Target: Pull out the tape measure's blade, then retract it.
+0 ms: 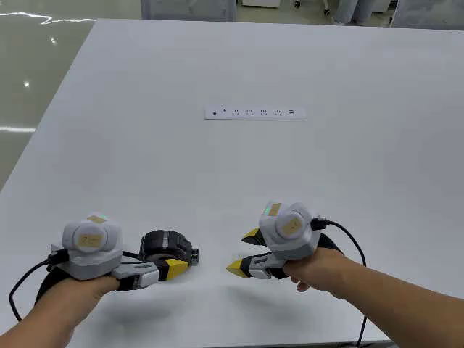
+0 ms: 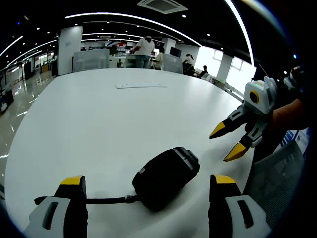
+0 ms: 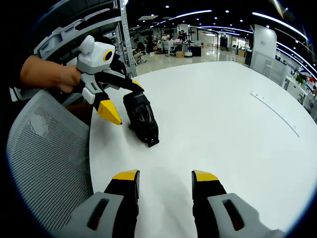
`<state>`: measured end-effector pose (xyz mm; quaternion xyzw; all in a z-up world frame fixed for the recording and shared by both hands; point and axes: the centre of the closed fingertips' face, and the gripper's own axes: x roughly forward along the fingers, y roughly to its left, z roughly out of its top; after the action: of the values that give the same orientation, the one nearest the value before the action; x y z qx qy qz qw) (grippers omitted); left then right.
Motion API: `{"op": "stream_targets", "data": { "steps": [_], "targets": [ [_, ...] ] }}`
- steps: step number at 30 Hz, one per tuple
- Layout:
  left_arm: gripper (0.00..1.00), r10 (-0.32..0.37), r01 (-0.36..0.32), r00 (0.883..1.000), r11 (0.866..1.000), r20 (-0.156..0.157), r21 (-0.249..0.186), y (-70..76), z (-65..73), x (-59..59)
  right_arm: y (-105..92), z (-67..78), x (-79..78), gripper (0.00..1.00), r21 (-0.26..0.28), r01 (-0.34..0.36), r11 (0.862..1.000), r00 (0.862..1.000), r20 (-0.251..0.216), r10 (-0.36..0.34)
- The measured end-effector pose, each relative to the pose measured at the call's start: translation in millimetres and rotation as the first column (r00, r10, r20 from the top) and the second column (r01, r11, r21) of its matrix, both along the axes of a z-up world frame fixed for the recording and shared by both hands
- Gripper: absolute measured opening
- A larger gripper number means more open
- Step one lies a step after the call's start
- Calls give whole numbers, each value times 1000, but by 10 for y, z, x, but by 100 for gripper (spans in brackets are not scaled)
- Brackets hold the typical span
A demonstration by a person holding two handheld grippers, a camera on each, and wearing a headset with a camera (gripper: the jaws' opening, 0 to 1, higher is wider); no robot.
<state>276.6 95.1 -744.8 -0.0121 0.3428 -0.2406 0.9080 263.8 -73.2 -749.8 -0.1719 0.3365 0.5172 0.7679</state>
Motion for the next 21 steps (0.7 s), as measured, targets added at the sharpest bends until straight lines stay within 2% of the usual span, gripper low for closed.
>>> {"op": "stream_targets", "data": {
  "steps": [2,4,6,7,9,12,16,19,21],
  "targets": [
    [100,-21,21,1000,1000,1,6,30,30,-50,-76,34,12,40,10,19,1000,1000,11,-19],
    [99,-32,32,999,996,-1,80,150,-14,-75,-128,51,14,42,14,29,999,999,16,-29],
    [97,-46,46,999,997,5,59,169,-8,-102,-195,69,17,45,20,48,999,999,21,-48],
    [97,-62,61,998,998,12,32,151,24,-125,-234,92,28,46,25,59,998,998,25,-60],
    [98,-78,77,997,997,23,20,151,58,-159,-287,120,37,49,33,75,997,997,33,-76],
    [100,-128,127,989,992,69,6,115,140,-221,-397,174,53,52,46,96,994,994,51,-98],
    [100,-124,127,990,991,59,-36,185,150,-306,-576,237,43,59,63,126,990,990,58,-130],
    [100,-142,142,989,990,49,-1,265,112,-365,-736,247,18,67,62,142,988,986,74,-147],
    [100,-166,166,984,986,58,-8,274,137,-412,-877,200,-12,74,28,134,991,987,86,-136]
  ]
}}
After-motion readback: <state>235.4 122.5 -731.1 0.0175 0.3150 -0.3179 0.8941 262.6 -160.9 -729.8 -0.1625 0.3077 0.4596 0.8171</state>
